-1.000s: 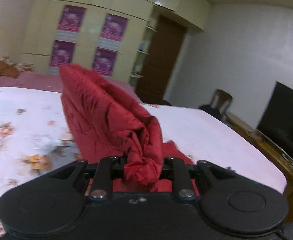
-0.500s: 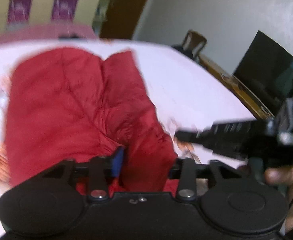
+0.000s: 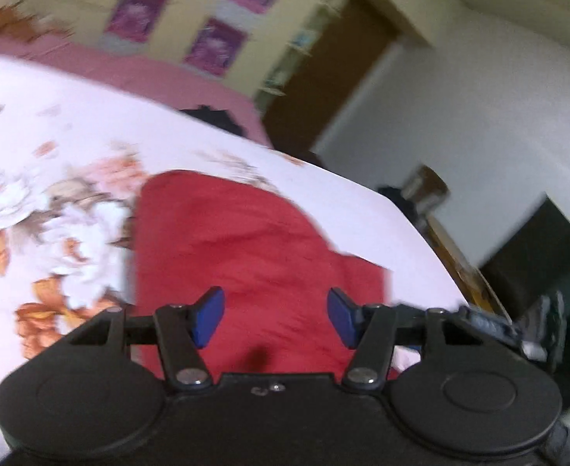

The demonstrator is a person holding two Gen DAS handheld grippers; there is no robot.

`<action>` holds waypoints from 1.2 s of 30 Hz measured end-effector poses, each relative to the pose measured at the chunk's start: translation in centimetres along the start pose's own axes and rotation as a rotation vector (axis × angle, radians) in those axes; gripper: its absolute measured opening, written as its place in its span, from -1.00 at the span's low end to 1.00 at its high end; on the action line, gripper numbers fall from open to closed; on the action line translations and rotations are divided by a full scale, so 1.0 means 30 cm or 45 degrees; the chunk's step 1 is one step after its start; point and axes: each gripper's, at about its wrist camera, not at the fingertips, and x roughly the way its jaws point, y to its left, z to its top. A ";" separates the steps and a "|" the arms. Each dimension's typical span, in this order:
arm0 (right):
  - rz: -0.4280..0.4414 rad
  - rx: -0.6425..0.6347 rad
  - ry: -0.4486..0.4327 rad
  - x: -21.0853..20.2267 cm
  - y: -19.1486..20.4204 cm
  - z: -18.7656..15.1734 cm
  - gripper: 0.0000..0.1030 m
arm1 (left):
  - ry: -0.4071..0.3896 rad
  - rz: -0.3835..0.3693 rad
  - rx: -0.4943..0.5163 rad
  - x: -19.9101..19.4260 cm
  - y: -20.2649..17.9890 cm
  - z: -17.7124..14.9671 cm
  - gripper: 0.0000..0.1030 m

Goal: Fold large clothes

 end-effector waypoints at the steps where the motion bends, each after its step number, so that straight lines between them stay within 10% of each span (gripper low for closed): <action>1: -0.007 0.005 0.027 0.056 -0.007 -0.001 0.49 | 0.005 0.007 -0.020 0.021 0.028 0.005 0.10; 9: 0.033 0.071 0.193 0.199 -0.057 0.043 0.48 | 0.089 -0.008 -0.113 0.165 0.123 -0.005 -0.16; 11: 0.071 0.058 0.197 0.206 -0.057 0.048 -0.39 | 0.088 -0.026 -0.106 0.149 0.113 -0.003 -0.17; 16: 0.078 0.015 0.102 0.098 -0.037 0.043 -0.67 | 0.108 -0.089 -0.007 0.194 0.058 0.006 -0.26; 33: -0.059 0.157 0.077 0.105 -0.216 -0.023 -0.63 | 0.261 0.045 0.260 0.341 -0.065 -0.029 -0.27; 35: -0.189 0.039 0.011 0.038 -0.147 0.008 0.34 | 0.175 0.016 0.280 0.266 -0.074 -0.001 -0.17; 36: -0.199 -0.064 -0.048 0.008 -0.107 0.018 0.36 | 0.138 0.023 0.290 0.239 -0.073 0.019 -0.19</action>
